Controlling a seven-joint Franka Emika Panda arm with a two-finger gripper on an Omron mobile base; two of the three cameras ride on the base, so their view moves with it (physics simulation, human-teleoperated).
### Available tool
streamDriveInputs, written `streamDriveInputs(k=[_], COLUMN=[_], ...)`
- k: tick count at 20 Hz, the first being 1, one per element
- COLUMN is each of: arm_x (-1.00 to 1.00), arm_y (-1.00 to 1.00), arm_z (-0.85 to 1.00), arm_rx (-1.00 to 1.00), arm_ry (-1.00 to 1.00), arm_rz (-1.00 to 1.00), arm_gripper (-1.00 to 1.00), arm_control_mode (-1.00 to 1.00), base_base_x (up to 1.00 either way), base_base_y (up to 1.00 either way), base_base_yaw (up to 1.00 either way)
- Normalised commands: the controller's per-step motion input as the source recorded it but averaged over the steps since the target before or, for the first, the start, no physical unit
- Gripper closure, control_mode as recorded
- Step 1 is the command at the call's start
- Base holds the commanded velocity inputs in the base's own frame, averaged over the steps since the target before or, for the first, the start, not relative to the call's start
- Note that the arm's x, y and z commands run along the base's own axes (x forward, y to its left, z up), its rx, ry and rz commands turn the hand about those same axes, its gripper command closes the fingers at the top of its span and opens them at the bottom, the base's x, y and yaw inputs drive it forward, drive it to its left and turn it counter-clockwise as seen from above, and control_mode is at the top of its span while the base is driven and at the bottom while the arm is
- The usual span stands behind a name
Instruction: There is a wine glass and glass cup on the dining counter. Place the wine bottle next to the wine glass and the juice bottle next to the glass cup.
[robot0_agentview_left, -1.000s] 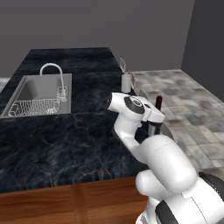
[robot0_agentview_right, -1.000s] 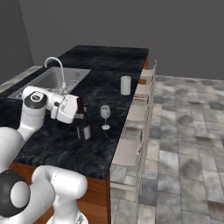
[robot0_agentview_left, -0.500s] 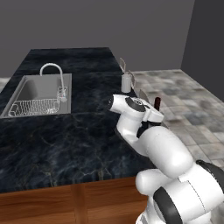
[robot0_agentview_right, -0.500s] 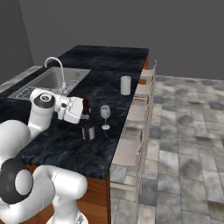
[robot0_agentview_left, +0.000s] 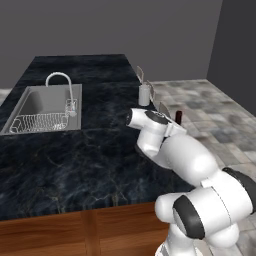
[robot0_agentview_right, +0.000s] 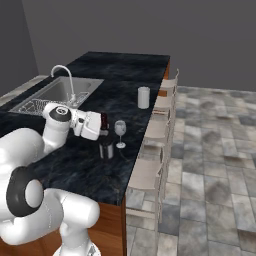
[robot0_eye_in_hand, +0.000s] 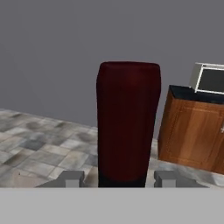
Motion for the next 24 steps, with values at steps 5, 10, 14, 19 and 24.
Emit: streamDriveInputs(k=[5, 10, 14, 19, 24], arm_x=[0.22, 0.17, 0.19, 0.21, 0.16], arm_y=[0.00, 0.01, 0.00, 0.01, 0.05], arm_z=[-0.11, -0.07, -0.08, -0.08, -0.09], arm_rx=[0.01, 0.00, 0.00, 0.00, 0.00], arm_ry=[0.00, 0.00, 0.00, 0.00, 0.00], arm_rz=[0.04, 0.04, 0.03, 0.00, 0.00], arm_gripper=[1.00, 1.00, 1.00, 1.00, 1.00], arm_control_mode=[-1.00, -1.00, -1.00, -1.00, -1.00], base_base_x=[0.00, 0.00, 0.00, 0.00, 0.00], base_base_y=[0.00, 0.00, 0.00, 0.00, 0.00], base_base_yaw=[0.00, 0.00, 0.00, 0.00, 0.00])
